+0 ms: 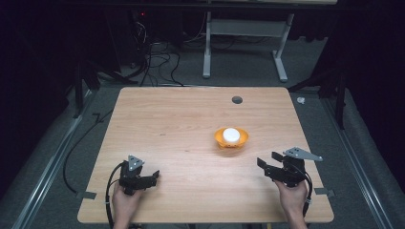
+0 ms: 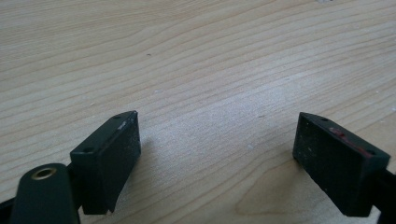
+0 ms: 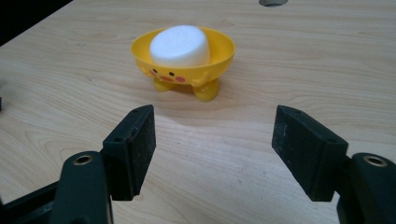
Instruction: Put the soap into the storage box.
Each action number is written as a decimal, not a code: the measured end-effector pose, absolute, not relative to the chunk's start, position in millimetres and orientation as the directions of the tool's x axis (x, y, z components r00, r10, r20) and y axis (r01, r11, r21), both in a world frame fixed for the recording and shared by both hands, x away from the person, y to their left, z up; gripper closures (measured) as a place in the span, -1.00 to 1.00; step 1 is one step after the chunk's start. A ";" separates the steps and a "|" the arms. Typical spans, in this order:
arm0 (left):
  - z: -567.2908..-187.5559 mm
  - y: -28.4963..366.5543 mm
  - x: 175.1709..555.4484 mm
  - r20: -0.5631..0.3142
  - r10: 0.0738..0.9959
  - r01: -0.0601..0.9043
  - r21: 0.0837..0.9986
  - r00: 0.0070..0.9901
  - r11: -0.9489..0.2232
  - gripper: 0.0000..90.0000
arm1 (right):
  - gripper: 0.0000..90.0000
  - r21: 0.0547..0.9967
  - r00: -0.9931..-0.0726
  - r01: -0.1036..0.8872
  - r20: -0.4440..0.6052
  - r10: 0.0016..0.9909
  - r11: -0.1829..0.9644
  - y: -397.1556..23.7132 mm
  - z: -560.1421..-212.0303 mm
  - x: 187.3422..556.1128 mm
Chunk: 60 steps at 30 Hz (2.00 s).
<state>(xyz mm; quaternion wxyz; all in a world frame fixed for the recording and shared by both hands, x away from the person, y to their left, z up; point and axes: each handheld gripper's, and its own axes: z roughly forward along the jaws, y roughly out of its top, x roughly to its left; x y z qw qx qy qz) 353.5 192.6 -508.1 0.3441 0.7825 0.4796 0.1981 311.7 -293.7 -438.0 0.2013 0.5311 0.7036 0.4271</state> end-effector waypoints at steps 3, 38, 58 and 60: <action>-508.1 192.5 353.5 -0.020 0.887 0.614 0.729 0.462 -0.303 -0.65 | -0.30 0.813 -0.357 0.578 0.166 0.919 0.077 -291.9 -440.5 311.5; -508.2 192.5 353.4 -0.020 0.887 0.614 0.729 0.461 -0.303 -0.65 | -0.30 0.754 -0.346 0.639 0.103 0.933 0.154 -273.4 -481.5 321.1; -508.2 192.4 353.4 -0.021 0.887 0.614 0.729 0.462 -0.303 -0.65 | -0.31 0.733 -0.373 0.631 -0.002 0.928 0.255 -257.7 -492.0 325.1; -508.2 192.4 353.4 -0.021 0.887 0.614 0.729 0.462 -0.303 -0.65 | -0.32 0.730 -0.370 0.635 0.002 0.929 0.251 -257.3 -493.4 325.4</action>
